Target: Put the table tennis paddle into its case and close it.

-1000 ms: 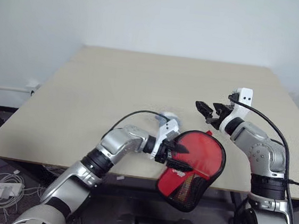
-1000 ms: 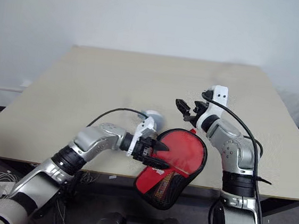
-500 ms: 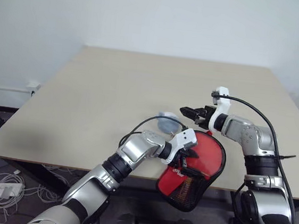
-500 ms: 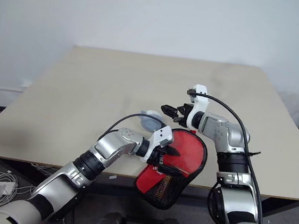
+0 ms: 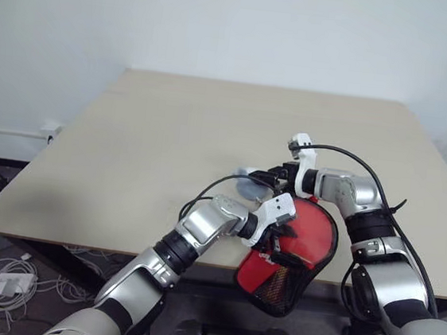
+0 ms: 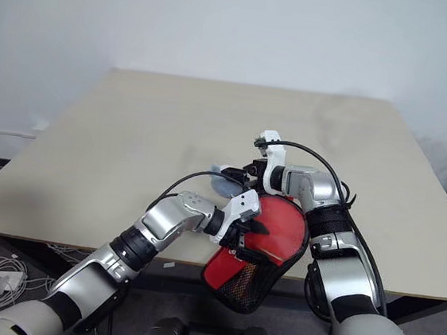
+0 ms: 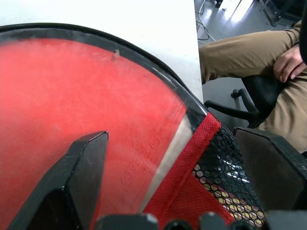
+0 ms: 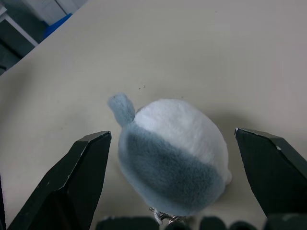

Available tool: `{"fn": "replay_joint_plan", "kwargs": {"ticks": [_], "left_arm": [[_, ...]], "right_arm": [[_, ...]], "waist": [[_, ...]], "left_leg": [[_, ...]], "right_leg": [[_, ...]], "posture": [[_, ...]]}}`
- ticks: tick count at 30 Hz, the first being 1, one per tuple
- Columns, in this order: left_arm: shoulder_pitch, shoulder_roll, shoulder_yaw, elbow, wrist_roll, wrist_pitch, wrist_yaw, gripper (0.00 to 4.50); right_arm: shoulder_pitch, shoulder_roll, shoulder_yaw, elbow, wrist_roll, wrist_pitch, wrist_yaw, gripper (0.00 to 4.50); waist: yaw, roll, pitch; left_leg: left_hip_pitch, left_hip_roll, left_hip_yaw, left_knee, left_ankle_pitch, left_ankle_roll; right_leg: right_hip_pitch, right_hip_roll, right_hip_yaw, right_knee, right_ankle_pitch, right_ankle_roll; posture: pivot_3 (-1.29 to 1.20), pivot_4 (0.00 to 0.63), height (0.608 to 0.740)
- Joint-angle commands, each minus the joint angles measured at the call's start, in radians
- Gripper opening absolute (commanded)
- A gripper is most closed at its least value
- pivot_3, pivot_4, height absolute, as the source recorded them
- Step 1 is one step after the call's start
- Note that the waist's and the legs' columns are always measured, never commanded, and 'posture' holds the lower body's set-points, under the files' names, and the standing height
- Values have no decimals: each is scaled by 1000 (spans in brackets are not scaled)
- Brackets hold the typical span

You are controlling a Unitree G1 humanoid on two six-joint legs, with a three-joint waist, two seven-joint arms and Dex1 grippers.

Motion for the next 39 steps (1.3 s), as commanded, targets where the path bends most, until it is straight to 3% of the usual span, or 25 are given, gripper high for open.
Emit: {"fn": "replay_joint_plan", "kwargs": {"ticks": [1, 10, 19, 21, 23, 39], "left_arm": [[18, 1, -10, -6, 24, 29, 11, 4444], [28, 8, 5, -21, 27, 46, 28, 4444], [29, 13, 19, -23, 17, 97, 39, 4500], [29, 12, 24, -23, 13, 116, 40, 4500], [28, 11, 27, -23, 11, 130, 37, 4500], [23, -5, 23, -15, 37, 218, 83, 4500]], "right_arm": [[-20, 26, 30, 35, -39, -25, 28, 4500], [-61, 68, 6, 163, -96, -71, -8, 4500], [-120, 105, -133, 274, -82, -179, -149, 1484], [-134, 114, -177, 309, -84, -207, -226, 897], [-143, 122, -210, 340, -86, -227, -282, 595], [-103, 116, -305, 290, -122, -408, -552, 590]], "waist": [[0, 0, 0], [-1, 0, 0], [-13, 0, 0], [-20, 0, 0], [-21, 0, 0], [-33, 1, -1]], "left_leg": [[0, 0, 0, 0, 0, 0], [0, 0, 0, 0, 0, 0], [0, 0, -1, 0, 0, 0], [1, 0, -1, 0, 0, 0], [1, 0, -1, 0, 0, 0], [2, 0, -2, 0, 0, 0]], "right_leg": [[0, 0, 0, 0, 0, 0], [0, 0, 0, 0, 1, -2], [1, 0, -1, 1, 3, -4], [1, 0, -1, 1, 3, -4], [1, 0, -1, 1, 3, -4], [3, 0, -1, 1, 3, -4]], "posture": [[0, 0, 740], [0, 0, 740], [0, 0, 740], [0, 0, 740], [0, 0, 740], [0, 0, 740]]}}
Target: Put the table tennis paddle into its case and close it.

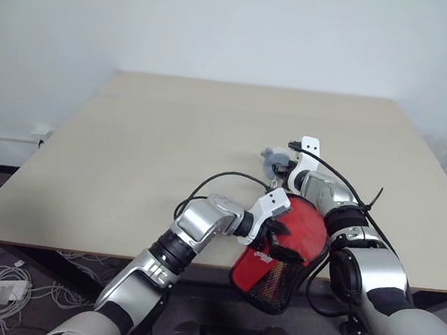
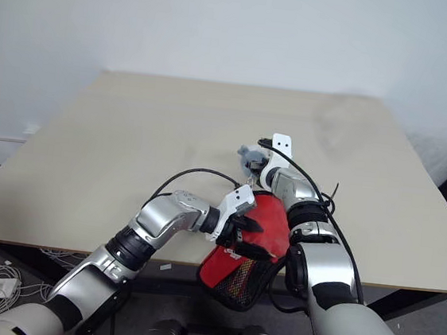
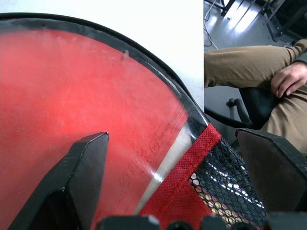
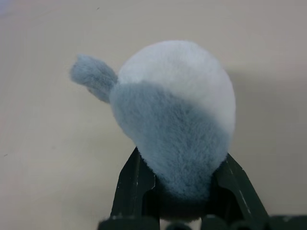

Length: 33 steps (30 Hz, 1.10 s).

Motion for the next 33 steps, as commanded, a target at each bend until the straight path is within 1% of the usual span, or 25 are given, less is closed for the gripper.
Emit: {"fn": "replay_joint_plan", "kwargs": {"ticks": [1, 3, 5, 6, 11, 14, 21, 27, 33], "left_arm": [[6, 17, -59, 45, 56, 28, 36, 4500], [4, 24, -78, 37, 67, 21, 37, 4500], [4, 30, -89, 31, 70, 23, 34, 4500], [1, 34, -96, 31, 75, 26, 34, 4500], [-8, 42, -113, 48, 102, 30, 44, 4500], [-13, 41, -114, 57, 103, 28, 42, 4500], [-18, 37, -116, 68, 102, 21, 43, 4500], [-10, 37, -108, 61, 97, 26, 51, 4500], [-2, 31, -97, 65, 91, 34, 60, 4500]], "right_arm": [[-7, -35, -30, -114, 1, -51, -49, 590], [14, -43, -32, -172, 5, -30, -53, 590], [33, -48, -38, -232, 19, 1, -59, 590], [44, -50, -46, -272, 29, 23, -65, 590], [102, -61, -99, -466, 79, 132, -117, 590], [139, -73, -117, -542, 88, 170, -144, 590], [252, -105, -207, -621, 115, 204, -255, 589], [351, -90, -253, -713, 130, 240, -342, 589], [470, -108, -284, -944, 186, 368, -365, 589]], "waist": [[1, 0, 0], [1, 0, 0], [-1, 0, 0], [-2, 0, 0], [-5, 0, 0], [-5, 0, 0], [-3, 0, 0], [-4, 0, 0], [-3, 0, 0]], "left_leg": [[0, 0, 0, 0, 0, 0], [2, 0, 0, 0, 0, 0], [9, 0, 0, -1, 0, 0], [11, 0, 0, -2, 0, 0], [12, 0, 0, -2, 0, 0], [11, 0, 0, -2, 0, 0], [11, 0, 0, -2, 0, 0], [12, 0, 1, -2, 0, 0], [12, 0, 1, -2, 0, 0]], "right_leg": [[1, 0, 0, 0, 0, 0], [3, 0, 0, 0, 0, 0], [9, 0, 0, -2, -1, 1], [11, 0, 0, -3, -3, 5], [11, 0, 0, -2, -3, 5], [11, 0, 0, -2, -3, 5], [11, 0, 1, -2, -3, 5], [11, 0, 1, -2, -4, 5], [11, 0, 1, -2, -4, 5]], "posture": [[0, 0, 740], [0, 0, 740], [0, 0, 740], [0, 0, 740], [0, 0, 740], [0, 0, 740], [0, 0, 740], [0, 0, 740], [0, 0, 740]]}}
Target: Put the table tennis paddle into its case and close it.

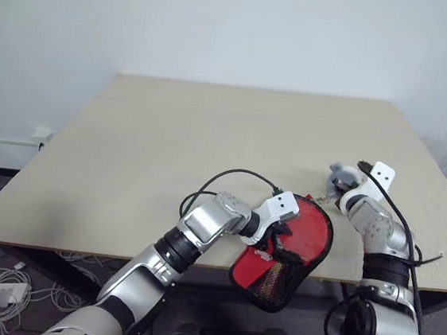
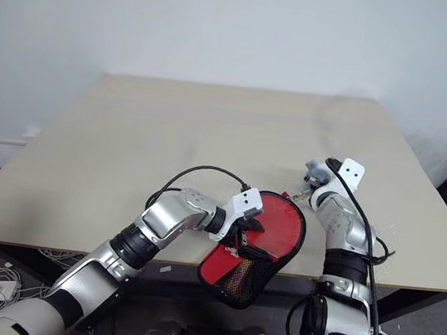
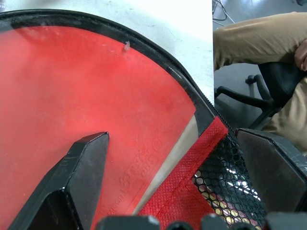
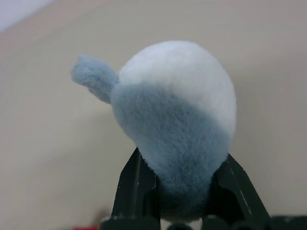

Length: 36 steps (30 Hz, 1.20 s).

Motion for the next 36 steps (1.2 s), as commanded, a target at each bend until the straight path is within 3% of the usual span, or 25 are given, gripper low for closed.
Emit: {"fn": "replay_joint_plan", "kwargs": {"ticks": [1, 8, 24, 36], "left_arm": [[36, 23, -18, 71, 36, 49, 34, 4500], [32, 12, -13, 87, 35, 41, 36, 4500], [10, -8, -17, 133, 39, 13, 24, 4500], [-1, -20, -29, 154, 40, 6, 0, 4500]], "right_arm": [[25, -46, -53, -191, 35, 63, -25, 589], [151, -63, -153, -428, 116, 239, -65, 589], [451, 105, -267, -855, 216, 475, -172, 589], [706, -6, -243, -1115, 366, 564, 27, 589]], "waist": [[0, 0, 0], [17, 0, 0], [21, 0, -2], [40, -1, -2]], "left_leg": [[0, 0, 0, 0, 0, 0], [0, 0, 0, 0, 0, 0], [0, 0, 1, 0, 0, 0], [0, 0, 1, 0, -1, 0]], "right_leg": [[0, 0, 0, 0, 0, 0], [0, 0, 0, 0, 0, 0], [0, -1, 0, -1, -2, -3], [-2, -2, 0, -4, -3, -3]], "posture": [[0, 0, 740], [0, 0, 740], [0, 0, 740], [0, 0, 740]]}}
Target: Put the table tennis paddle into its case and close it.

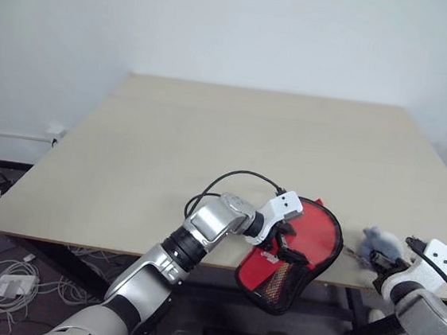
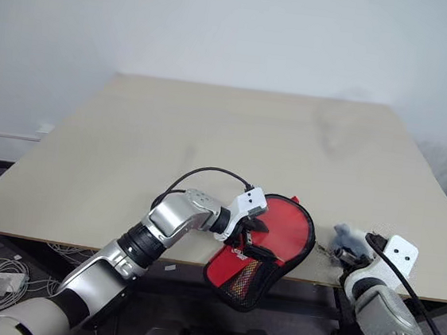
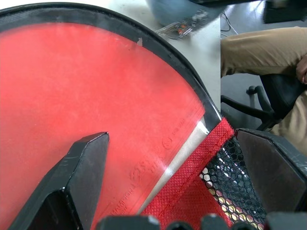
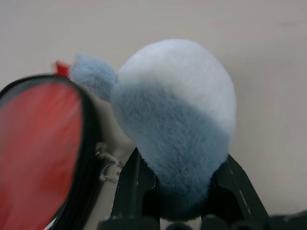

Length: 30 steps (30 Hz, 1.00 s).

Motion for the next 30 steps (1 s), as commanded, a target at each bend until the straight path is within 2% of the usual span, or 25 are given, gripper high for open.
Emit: {"fn": "replay_joint_plan", "kwargs": {"ticks": [1, 4, 9, 13, 18, 25, 30], "left_arm": [[22, 24, -41, 77, 44, 26, 5, 4500], [20, 18, -44, 85, 47, 19, 3, 4500], [21, 15, -43, 87, 46, 18, 3, 4500], [21, 13, -42, 88, 46, 19, 6, 4500], [20, 12, -42, 90, 47, 18, 5, 4500], [23, 10, -46, 87, 46, 19, 5, 4500], [23, 6, -49, 88, 46, 19, 4, 4500]], "right_arm": [[57, -71, -4, -114, 62, 12, 77, 589], [104, -107, 9, -138, 105, 15, 121, 589], [174, -102, 26, -147, 161, 28, 143, 589], [264, -89, 27, -140, 233, 22, 179, 589], [398, -131, 55, -131, 268, -5, 243, 589], [583, -201, 132, -140, 257, -104, 357, 588], [697, -279, 227, -93, 153, -212, 413, 587]], "waist": [[0, 0, 0], [0, -1, 0], [0, -4, 0], [0, -7, -1], [11, -11, -6], [29, -12, -18], [32, -12, -18]], "left_leg": [[0, 0, 0, 0, 0, 0], [0, 0, 0, 0, -1, -1], [0, 0, 0, 0, -2, -2], [0, 0, 0, 0, -3, -4], [-1, 1, -2, -4, -4, -4], [-2, 1, -1, -5, -17, 2], [-2, 1, 0, 0, -24, 4]], "right_leg": [[0, 0, 0, 0, 0, 0], [0, 0, 0, -2, 0, 0], [0, -1, -1, -3, 0, 0], [0, -1, -1, -4, 0, 0], [2, -1, -4, -10, 0, 0], [3, 0, -4, -13, -11, 3], [5, -1, -3, -13, -15, 5]], "posture": [[0, 0, 740], [0, 0, 740], [0, 0, 740], [0, 0, 740], [0, 0, 740], [0, 0, 740], [0, 0, 740]]}}
